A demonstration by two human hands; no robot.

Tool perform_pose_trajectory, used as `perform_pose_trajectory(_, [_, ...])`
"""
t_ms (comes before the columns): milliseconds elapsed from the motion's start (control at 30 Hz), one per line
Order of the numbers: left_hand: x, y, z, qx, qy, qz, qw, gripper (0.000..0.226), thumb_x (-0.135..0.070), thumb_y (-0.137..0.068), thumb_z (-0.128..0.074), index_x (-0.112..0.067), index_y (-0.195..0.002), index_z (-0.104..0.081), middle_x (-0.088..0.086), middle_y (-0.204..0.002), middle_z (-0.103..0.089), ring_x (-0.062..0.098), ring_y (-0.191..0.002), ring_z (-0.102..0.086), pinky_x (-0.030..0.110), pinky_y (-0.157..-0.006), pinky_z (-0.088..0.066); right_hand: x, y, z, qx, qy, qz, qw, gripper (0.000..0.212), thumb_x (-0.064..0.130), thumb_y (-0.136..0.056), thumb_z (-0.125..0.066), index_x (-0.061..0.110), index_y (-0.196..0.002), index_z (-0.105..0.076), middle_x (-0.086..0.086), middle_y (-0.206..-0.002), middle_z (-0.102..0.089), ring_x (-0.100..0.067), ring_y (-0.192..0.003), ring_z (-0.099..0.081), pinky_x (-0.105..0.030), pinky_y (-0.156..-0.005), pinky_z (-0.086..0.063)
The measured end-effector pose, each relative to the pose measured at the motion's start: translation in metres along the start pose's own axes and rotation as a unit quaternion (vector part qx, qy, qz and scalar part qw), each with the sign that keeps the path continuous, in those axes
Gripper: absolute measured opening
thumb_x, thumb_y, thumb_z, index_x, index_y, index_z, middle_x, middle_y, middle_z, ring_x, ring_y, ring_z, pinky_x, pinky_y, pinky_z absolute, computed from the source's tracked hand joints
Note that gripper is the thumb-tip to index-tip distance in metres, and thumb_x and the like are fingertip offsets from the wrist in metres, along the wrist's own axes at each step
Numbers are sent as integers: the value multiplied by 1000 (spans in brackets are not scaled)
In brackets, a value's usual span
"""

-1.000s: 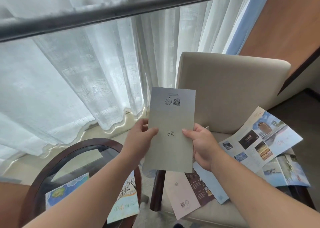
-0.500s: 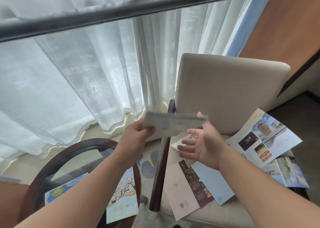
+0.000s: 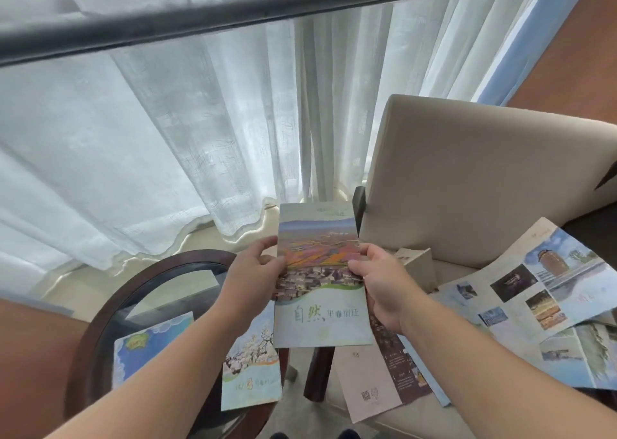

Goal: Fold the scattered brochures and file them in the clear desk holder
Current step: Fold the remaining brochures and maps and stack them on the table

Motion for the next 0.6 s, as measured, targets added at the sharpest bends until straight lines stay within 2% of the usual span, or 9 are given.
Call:
perform_pose_trajectory(67, [16, 1, 20, -43, -18, 4, 999, 30, -17, -93, -60, -31, -120, -57, 0, -78, -74, 5, -63, -69, 17, -49, -48, -12, -7, -21, 2, 45, 0, 999, 20, 3, -97, -50, 17, -100, -64, -12, -98, -74, -32, -93, -70, -56, -88, -55])
perform_pose_trajectory(167, [44, 5, 51, -85, -31, 21, 996, 30, -16, -93, -59, -32, -118, -58, 4, -86, -75, 11, -74, -72, 28, -63, -54, -29, -17, -52, 4, 114, 8, 993, 19, 8, -95, -56, 25, -91, -64, -3, -90, -74, -27, -89, -72, -50, -83, -58])
perform_pose_trajectory(300, [85, 8, 87, -109, -9, 38, 993, 31, -16, -93, -60, -37, -116, -56, -2, -79, -76, 12, -72, -72, 33, -67, -56, -51, -29, -91, 17, 176, 2, 984, 14, 13, -94, -59, 27, -93, -62, -1, -94, -73, -20, -86, -72, -41, -77, -61])
perform_pose_trajectory(400, [114, 5, 110, -120, -27, 54, 991, 32, -21, -91, -64, -35, -118, -57, 3, -79, -73, 18, -73, -71, 41, -71, -57, -68, -37, -113, 10, 237, 5, 971, 10, 17, -94, -60, 27, -92, -62, 2, -90, -71, -15, -78, -69, -33, -64, -57])
perform_pose_trajectory(467, [136, 3, 120, -118, -72, 59, 989, 34, -25, -90, -66, -34, -121, -57, 3, -78, -68, 18, -72, -66, 39, -69, -54, -84, -42, -122, -6, 298, 16, 954, 5, 20, -93, -61, 24, -96, -61, 4, -90, -69, -14, -78, -67, -36, -68, -58])
perform_pose_trajectory(533, [162, 1, 123, -109, -113, 68, 985, 33, -27, -90, -66, -33, -121, -58, -2, -73, -62, 13, -71, -62, 32, -64, -49, -105, -46, -130, -13, 358, 18, 933, 15, 22, -93, -61, 28, -106, -55, 7, -96, -69, -14, -83, -67, -39, -74, -59])
perform_pose_trajectory(600, [188, 0, 121, -107, -151, 77, 980, 31, -27, -91, -65, -32, -121, -58, -5, -72, -59, 9, -70, -59, 26, -58, -41, -129, -52, -137, -9, 386, 9, 923, 32, 23, -94, -61, 31, -122, -49, 6, -103, -68, -14, -87, -67, -39, -74, -59])
Point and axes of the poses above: each hand's wrist, its own y-axis away from the middle knuckle, its own z-axis out of the back of the hand, x = y × z, the point moved 6 cm from there along -y, towards the middle knuckle
